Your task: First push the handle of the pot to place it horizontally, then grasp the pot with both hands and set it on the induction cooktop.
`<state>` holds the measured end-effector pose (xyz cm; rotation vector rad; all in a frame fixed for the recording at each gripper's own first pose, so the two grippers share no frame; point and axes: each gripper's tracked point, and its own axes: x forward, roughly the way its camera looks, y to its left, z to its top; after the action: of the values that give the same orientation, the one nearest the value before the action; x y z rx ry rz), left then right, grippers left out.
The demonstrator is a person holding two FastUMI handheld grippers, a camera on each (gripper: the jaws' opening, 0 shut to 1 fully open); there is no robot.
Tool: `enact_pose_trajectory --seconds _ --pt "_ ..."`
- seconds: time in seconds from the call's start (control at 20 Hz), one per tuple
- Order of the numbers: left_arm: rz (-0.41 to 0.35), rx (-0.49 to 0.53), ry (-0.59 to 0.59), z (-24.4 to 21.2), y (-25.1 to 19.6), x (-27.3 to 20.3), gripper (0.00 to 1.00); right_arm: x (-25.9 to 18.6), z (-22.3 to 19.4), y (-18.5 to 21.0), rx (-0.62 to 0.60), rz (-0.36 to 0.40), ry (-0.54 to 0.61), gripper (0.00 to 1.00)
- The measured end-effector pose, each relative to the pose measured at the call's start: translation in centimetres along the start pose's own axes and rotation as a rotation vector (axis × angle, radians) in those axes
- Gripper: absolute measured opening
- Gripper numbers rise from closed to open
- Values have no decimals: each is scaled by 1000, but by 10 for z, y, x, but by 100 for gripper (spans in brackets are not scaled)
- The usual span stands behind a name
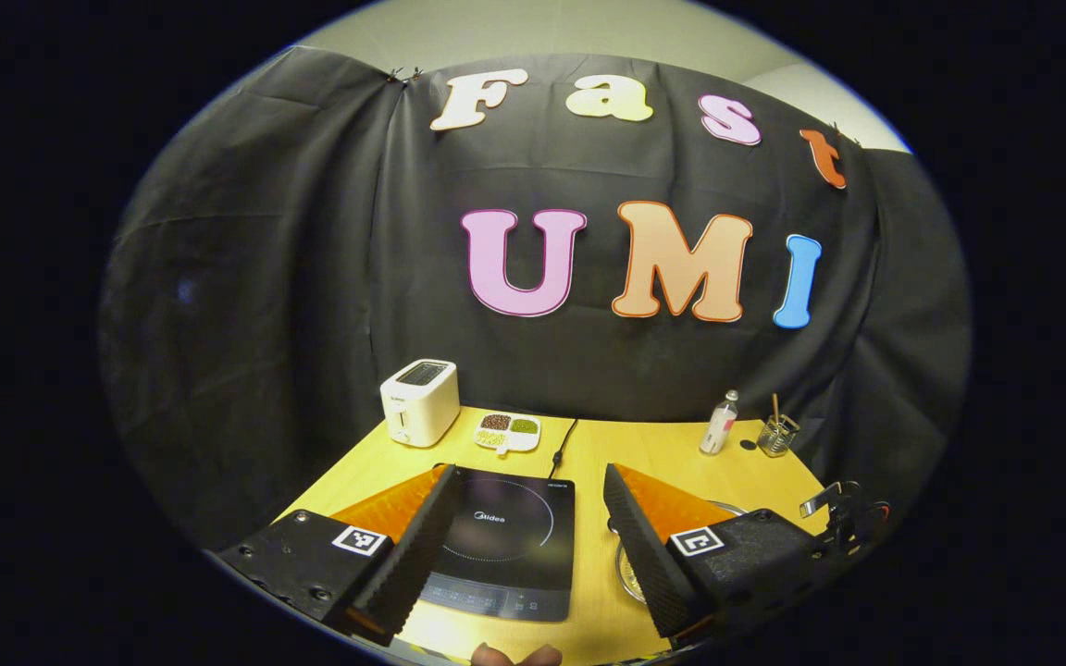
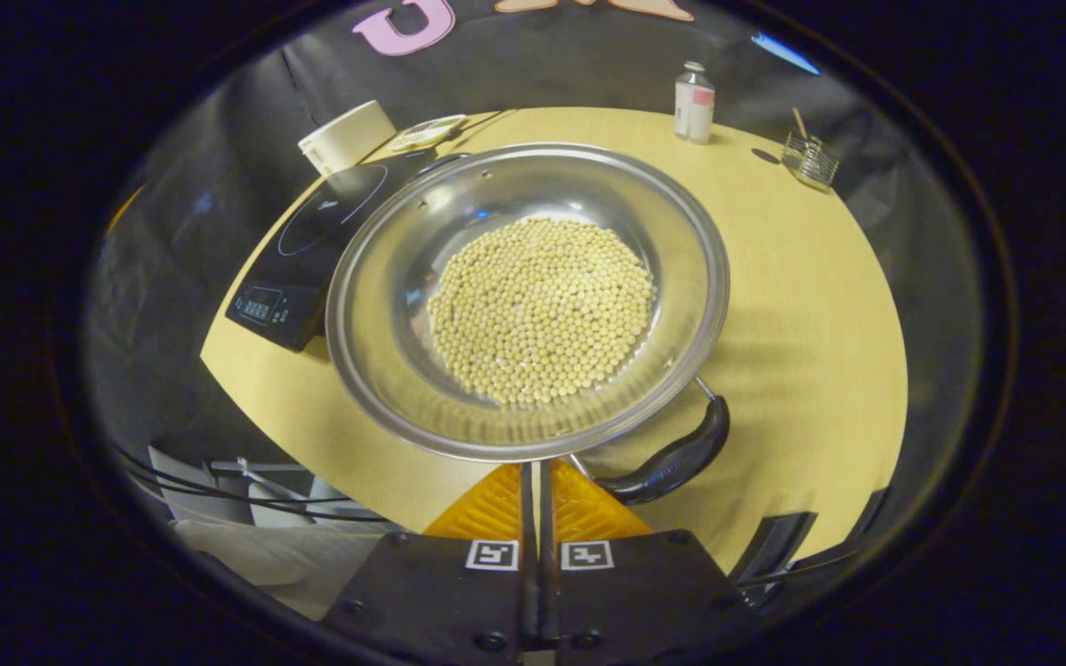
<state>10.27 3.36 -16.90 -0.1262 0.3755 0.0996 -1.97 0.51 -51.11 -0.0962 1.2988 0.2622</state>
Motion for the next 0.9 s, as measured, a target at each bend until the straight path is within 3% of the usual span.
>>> enact_pose_trajectory --seconds 0.3,0.35,0.4,0.7,0.9 --pt "73 24 22 -4 -22 -16 96 11 15 -34 -26 53 -16 3" --pt "79 33 23 -2 -24 -18 92 12 16 -40 -23 52 -17 0" --pt "79 42 23 -2 -27 -20 95 13 19 -48 -14 42 -19 0" --pt "80 58 35 4 -28 -19 96 22 33 -77 29 9 -30 0" --pt "42 67 35 1 -28 -15 96 22 46 -93 69 -42 -47 0"
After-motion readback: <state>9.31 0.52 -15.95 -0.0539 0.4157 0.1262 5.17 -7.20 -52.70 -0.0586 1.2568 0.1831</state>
